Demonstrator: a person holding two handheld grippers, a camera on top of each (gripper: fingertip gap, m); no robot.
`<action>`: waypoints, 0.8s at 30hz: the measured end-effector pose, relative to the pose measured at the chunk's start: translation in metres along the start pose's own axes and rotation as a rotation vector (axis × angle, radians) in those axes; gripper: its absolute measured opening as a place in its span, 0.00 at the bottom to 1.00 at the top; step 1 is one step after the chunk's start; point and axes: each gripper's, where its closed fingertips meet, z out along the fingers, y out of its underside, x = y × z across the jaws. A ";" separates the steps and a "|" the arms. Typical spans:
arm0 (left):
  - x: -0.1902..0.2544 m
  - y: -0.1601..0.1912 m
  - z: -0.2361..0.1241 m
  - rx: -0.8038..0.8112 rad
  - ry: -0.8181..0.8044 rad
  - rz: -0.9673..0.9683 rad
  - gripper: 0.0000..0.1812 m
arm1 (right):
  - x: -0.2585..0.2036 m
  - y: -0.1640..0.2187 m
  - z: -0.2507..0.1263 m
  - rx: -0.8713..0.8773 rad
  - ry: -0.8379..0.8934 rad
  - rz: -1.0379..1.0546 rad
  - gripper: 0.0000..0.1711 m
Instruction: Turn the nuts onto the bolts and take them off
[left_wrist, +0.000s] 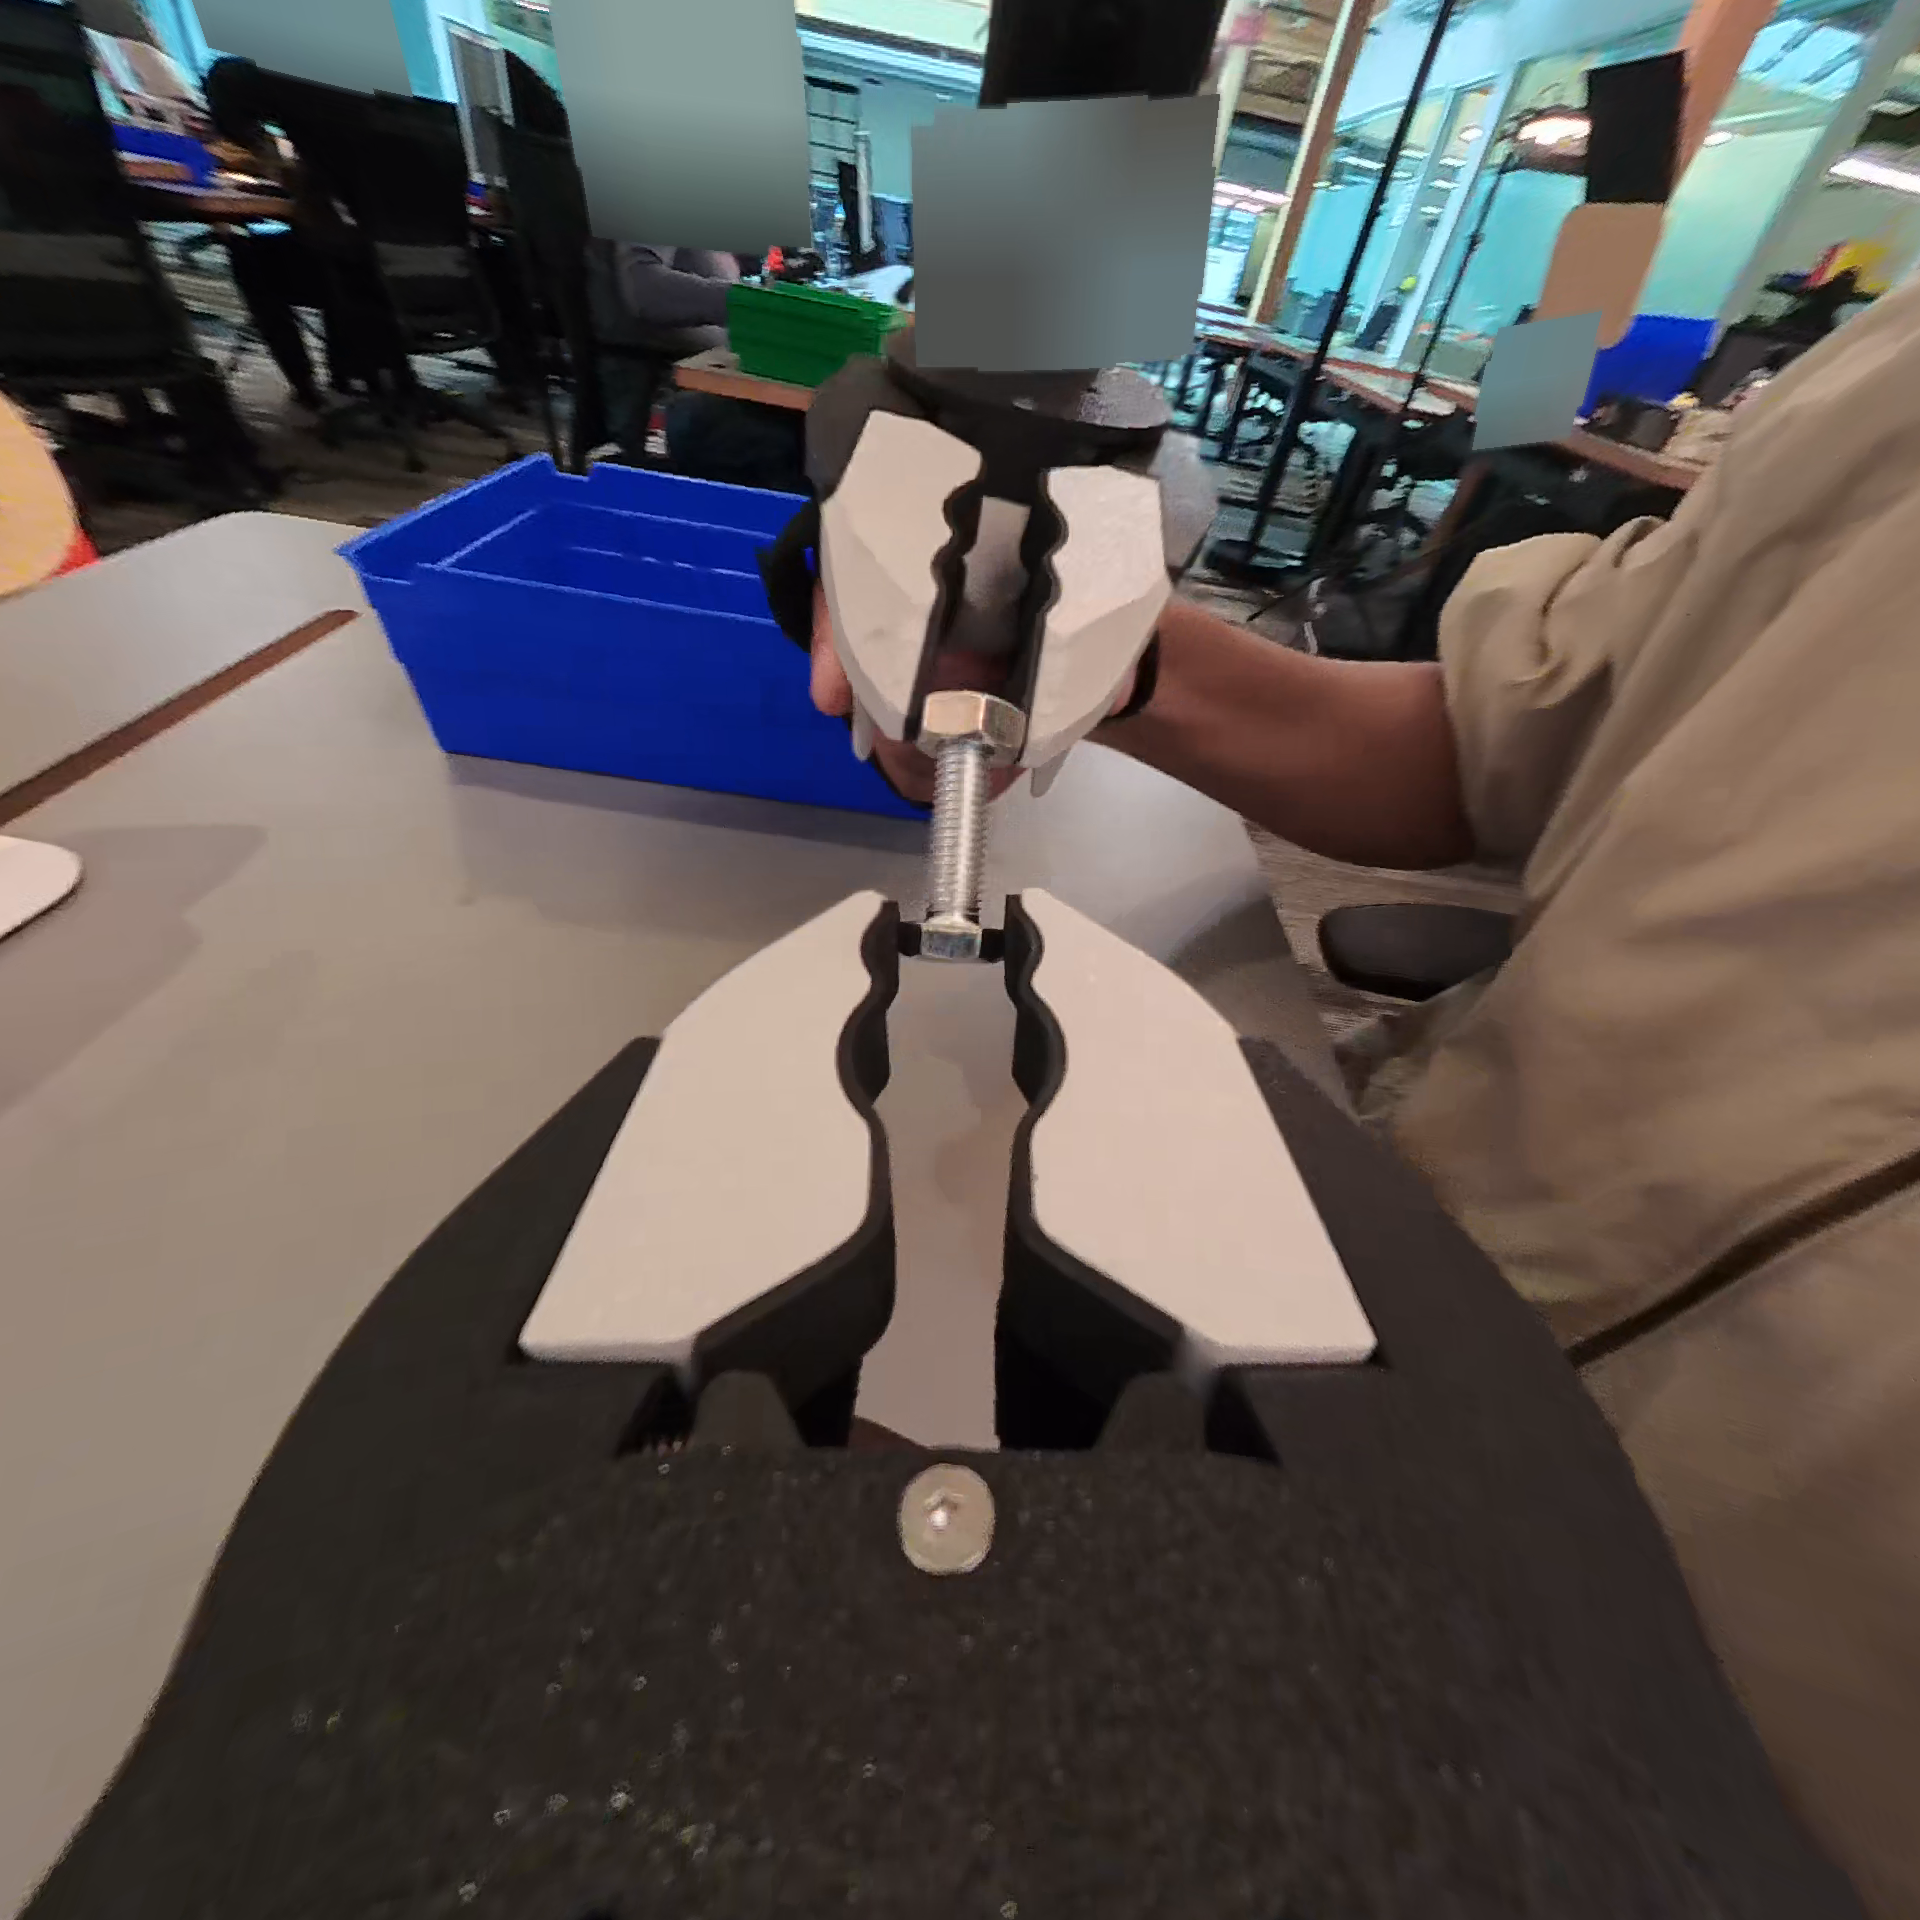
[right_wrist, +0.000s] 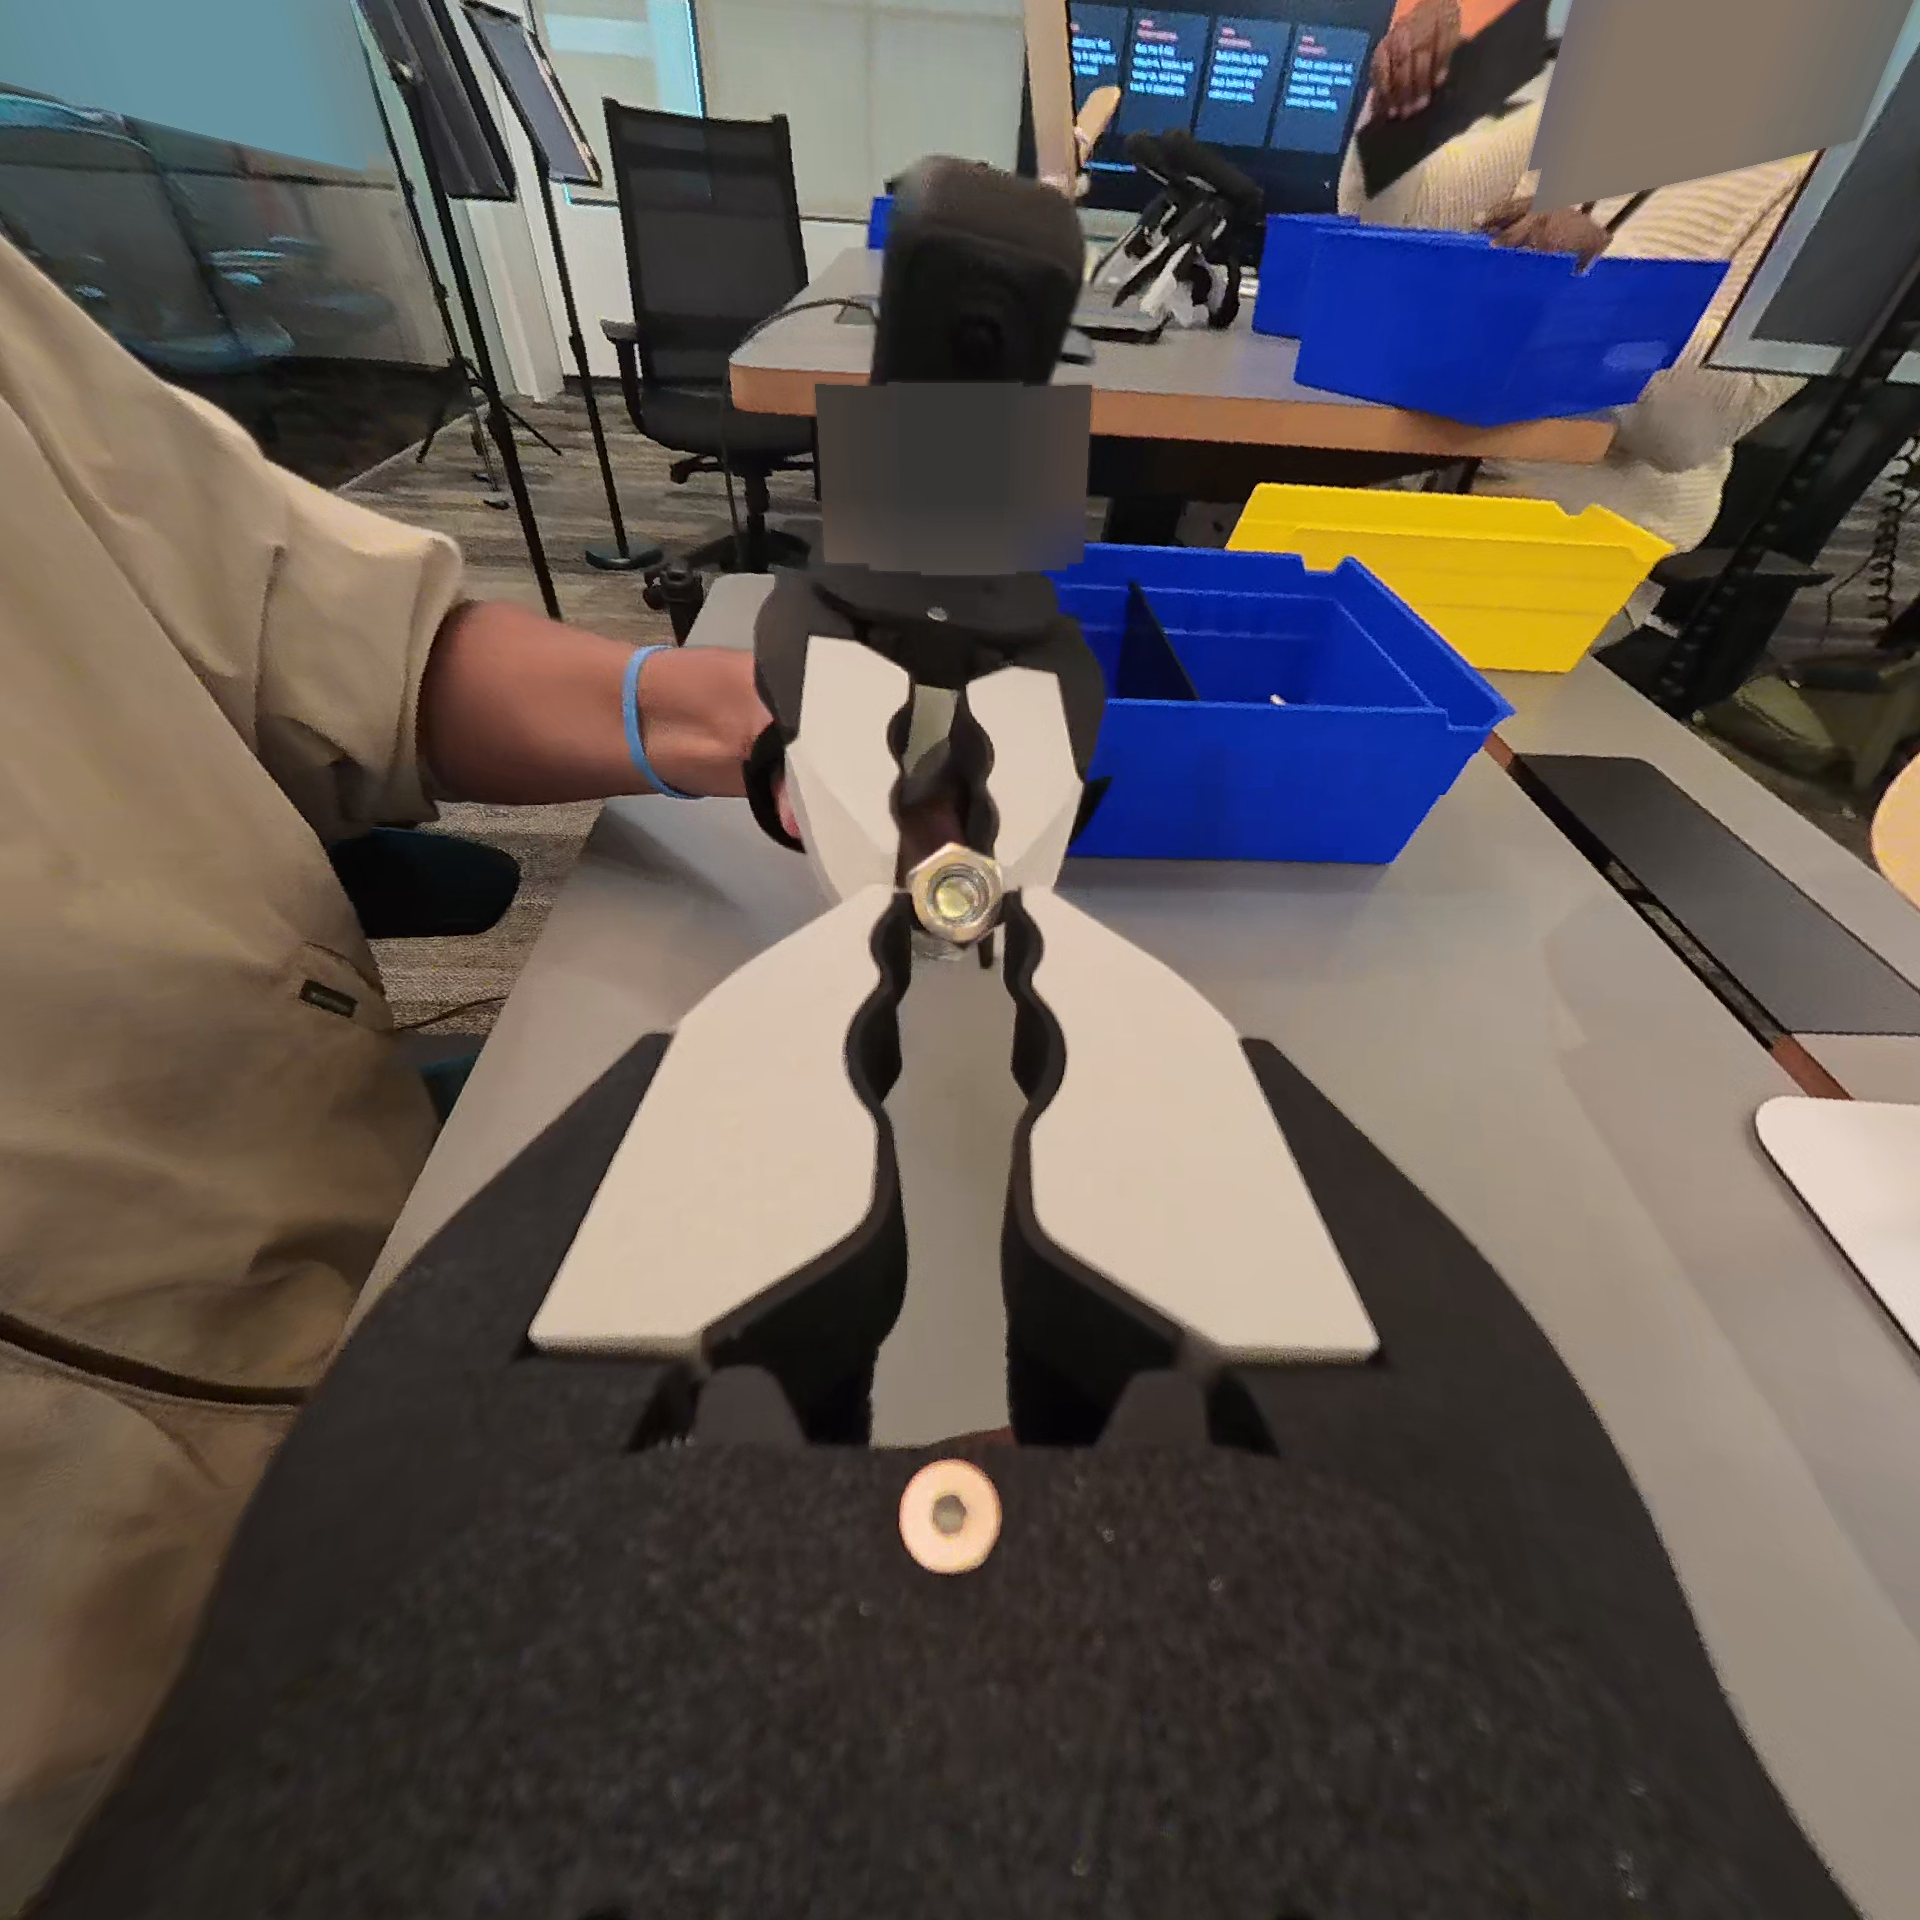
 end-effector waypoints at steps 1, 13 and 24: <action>0.000 0.001 0.000 -0.002 -0.018 0.009 0.10 | 0.000 0.001 0.000 -0.003 0.004 0.008 0.10; -0.010 0.018 -0.001 -0.116 -0.281 0.178 0.10 | 0.004 0.023 0.004 -0.101 0.117 0.127 0.10; -0.012 0.019 -0.006 -0.126 -0.474 0.301 0.10 | 0.006 0.026 0.007 -0.055 0.189 0.297 0.10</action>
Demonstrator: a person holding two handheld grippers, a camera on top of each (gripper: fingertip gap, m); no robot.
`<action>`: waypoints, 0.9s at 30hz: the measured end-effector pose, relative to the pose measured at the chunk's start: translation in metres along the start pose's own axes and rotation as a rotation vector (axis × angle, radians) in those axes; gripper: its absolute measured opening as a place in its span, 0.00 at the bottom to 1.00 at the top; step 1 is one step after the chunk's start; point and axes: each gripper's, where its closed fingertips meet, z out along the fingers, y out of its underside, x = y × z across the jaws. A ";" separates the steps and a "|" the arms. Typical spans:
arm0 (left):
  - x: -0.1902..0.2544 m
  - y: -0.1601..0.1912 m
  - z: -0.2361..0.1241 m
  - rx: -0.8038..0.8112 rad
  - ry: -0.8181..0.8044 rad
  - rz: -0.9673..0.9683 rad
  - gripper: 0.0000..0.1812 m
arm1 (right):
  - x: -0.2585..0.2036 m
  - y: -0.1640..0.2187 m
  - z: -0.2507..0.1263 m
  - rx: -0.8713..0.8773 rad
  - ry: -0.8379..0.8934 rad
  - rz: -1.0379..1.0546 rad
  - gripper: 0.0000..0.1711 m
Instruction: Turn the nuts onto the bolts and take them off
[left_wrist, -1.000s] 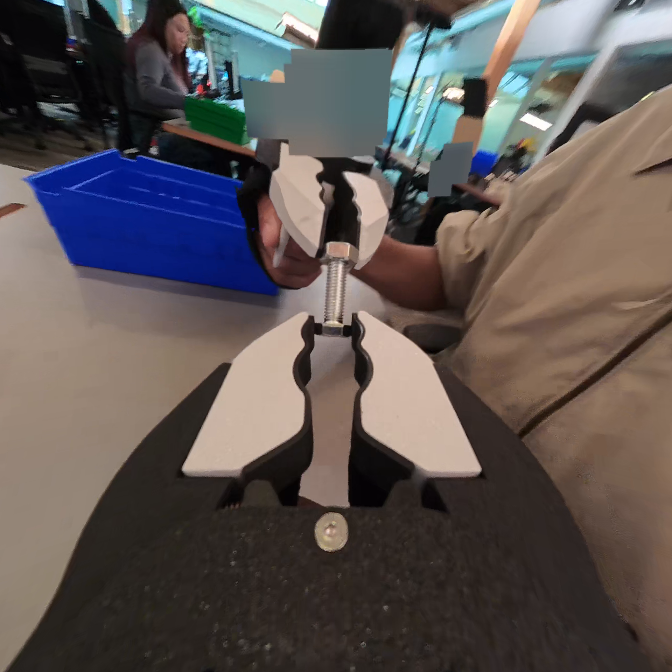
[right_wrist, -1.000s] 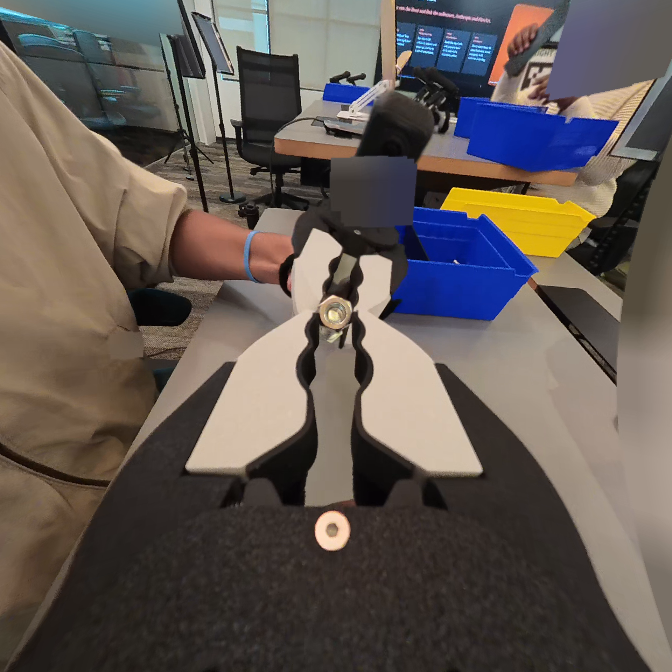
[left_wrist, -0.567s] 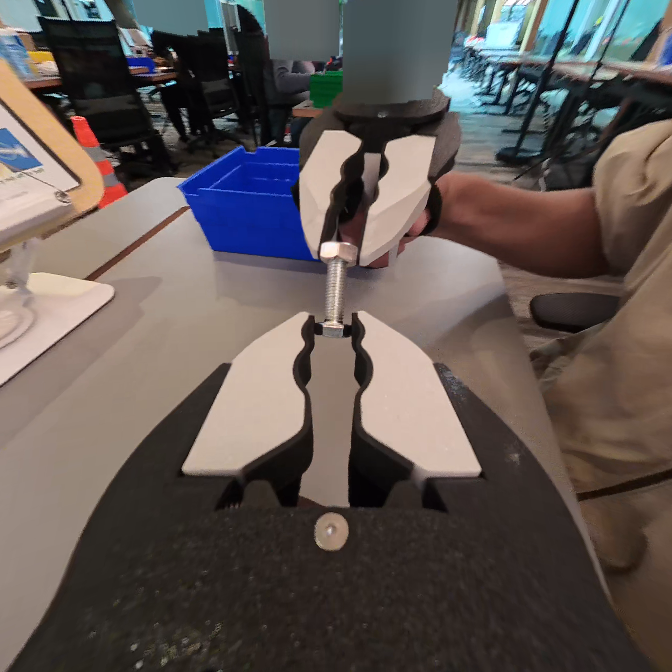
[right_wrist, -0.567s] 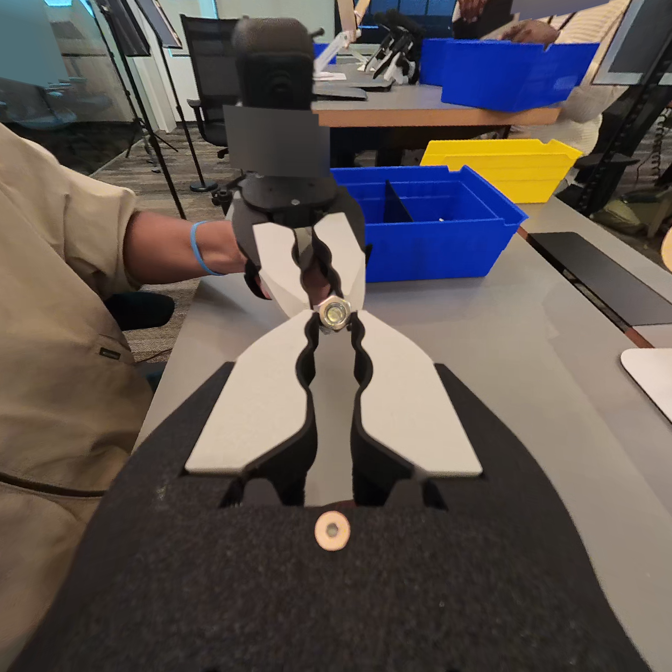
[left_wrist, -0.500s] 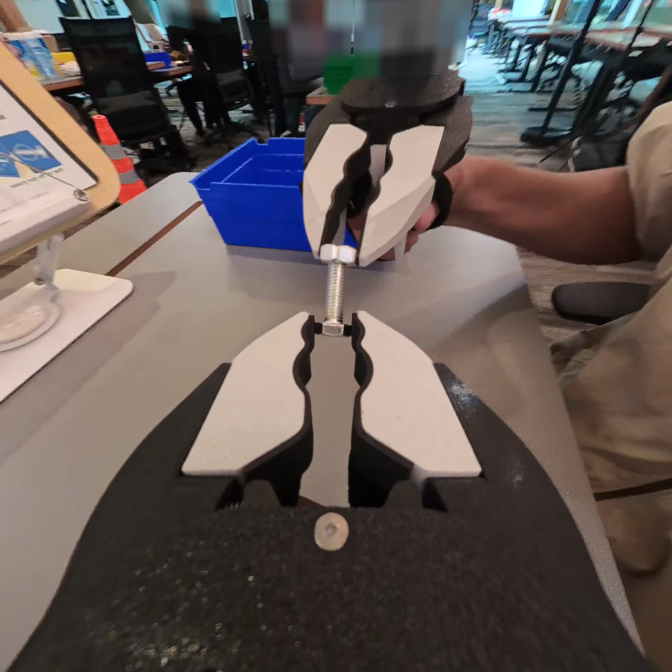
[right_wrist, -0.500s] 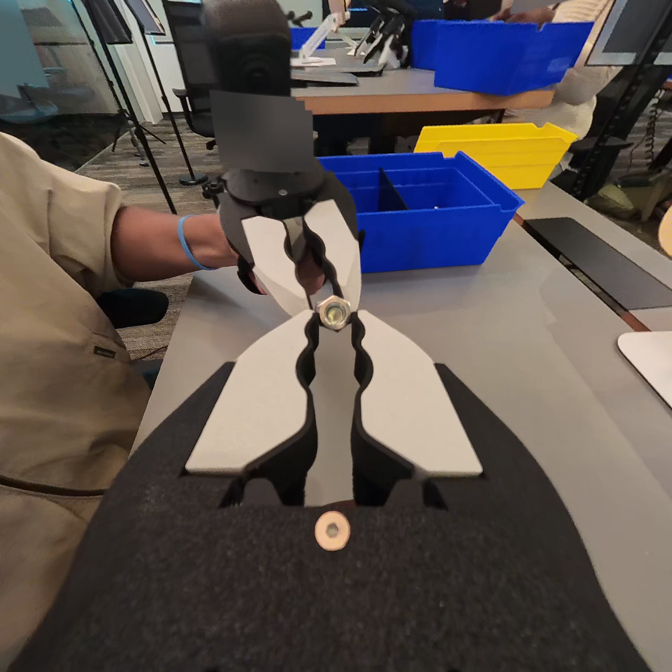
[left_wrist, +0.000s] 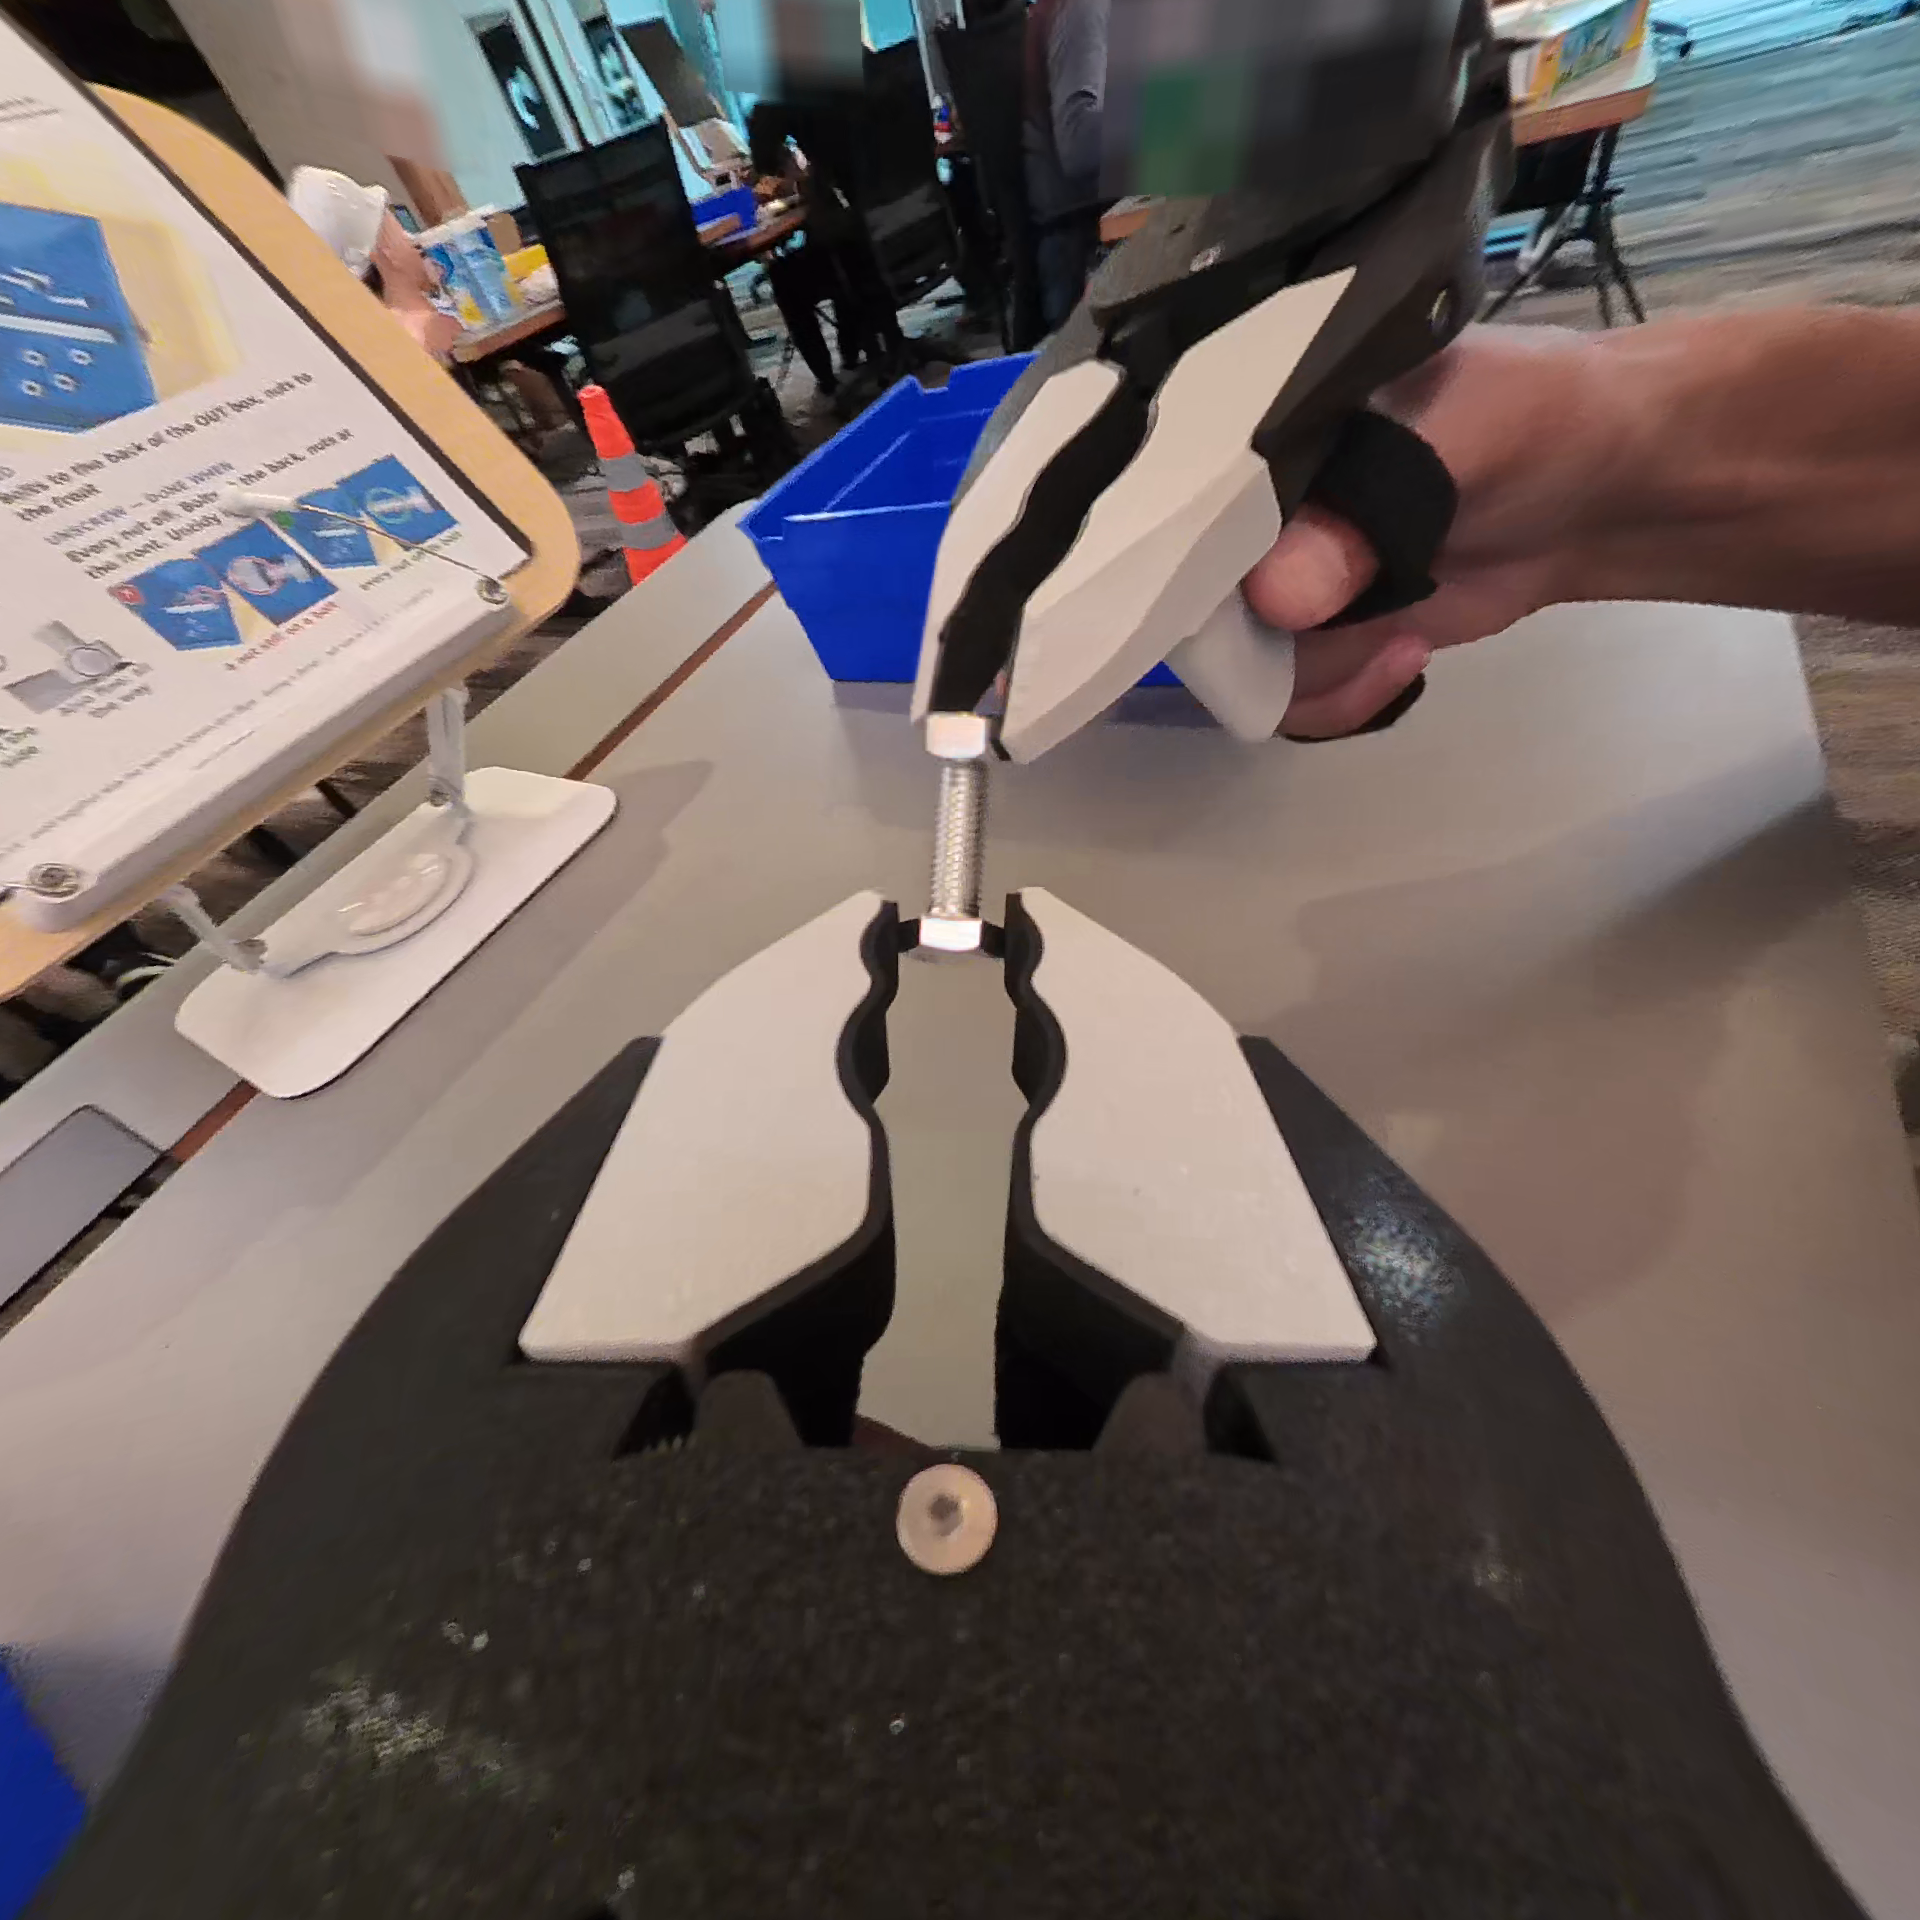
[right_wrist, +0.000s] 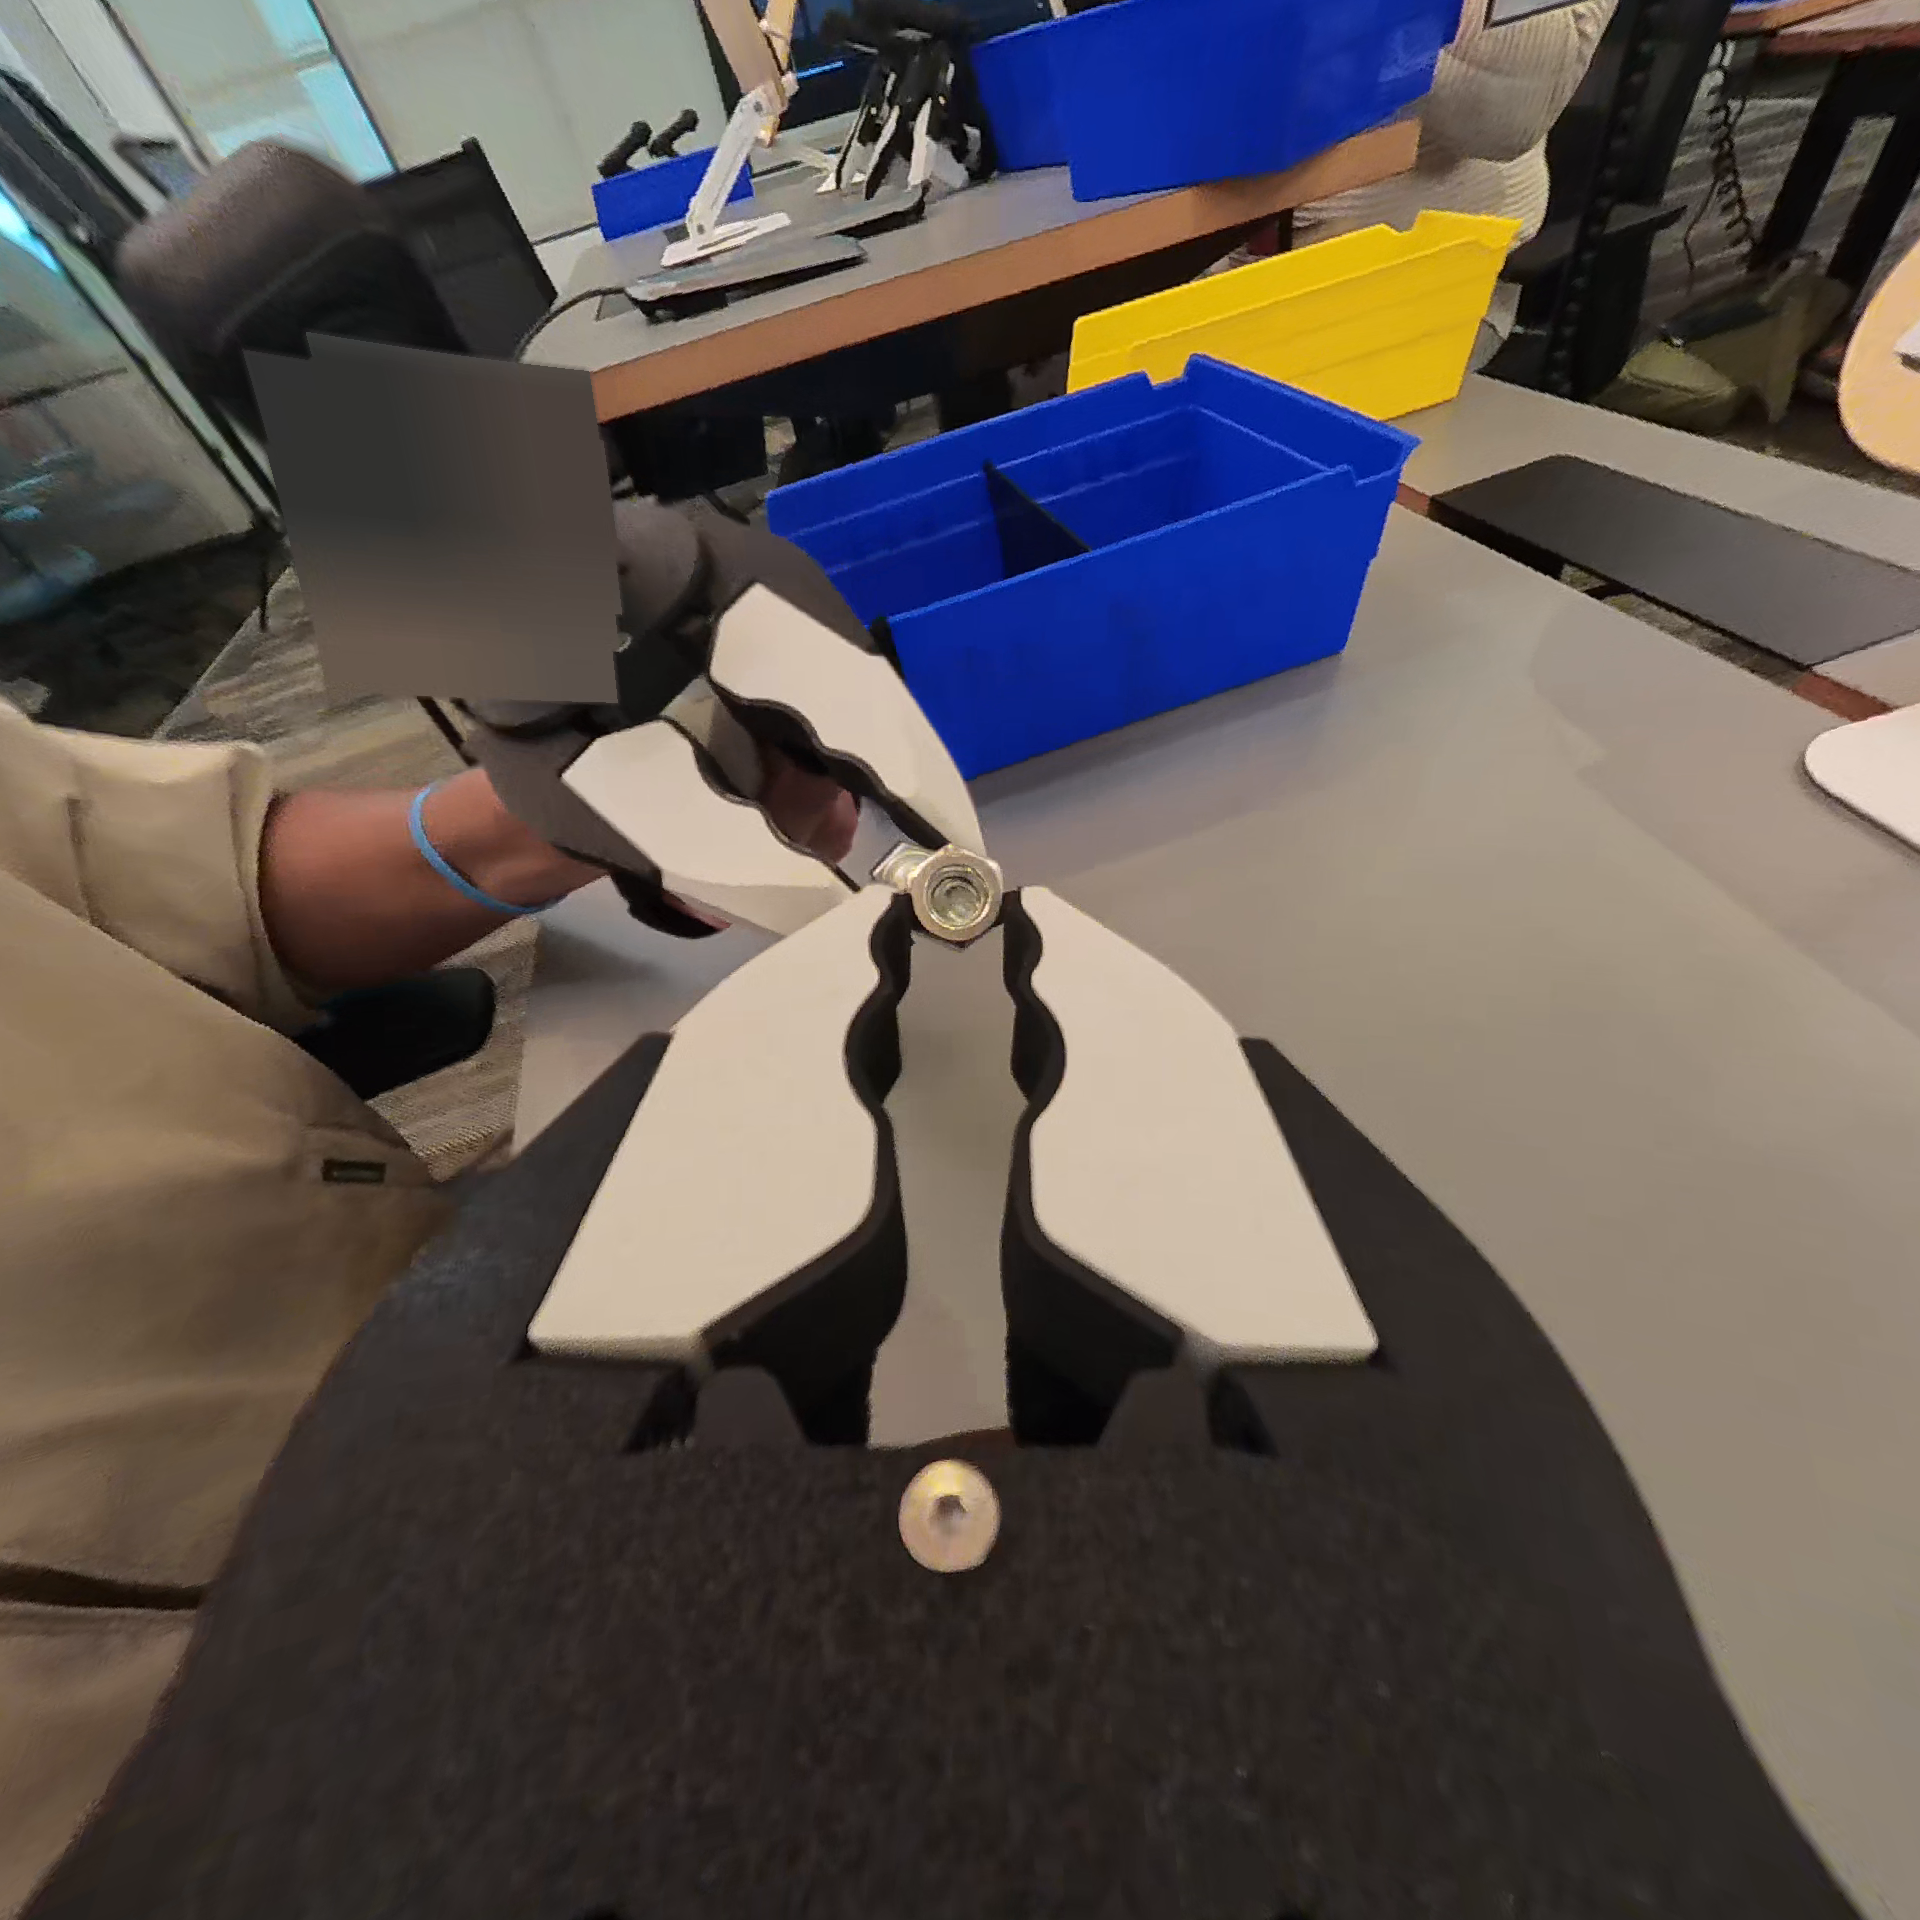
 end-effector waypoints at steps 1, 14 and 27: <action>-0.001 -0.002 -0.001 0.010 -0.026 0.006 0.10 | 0.001 0.000 0.000 0.002 0.002 0.038 0.10; 0.003 0.002 -0.003 0.041 -0.133 0.017 0.11 | -0.008 -0.001 0.003 0.081 -0.107 0.316 0.10; 0.003 0.003 -0.004 0.075 -0.122 -0.051 0.11 | -0.008 -0.003 0.006 0.028 -0.049 0.221 0.10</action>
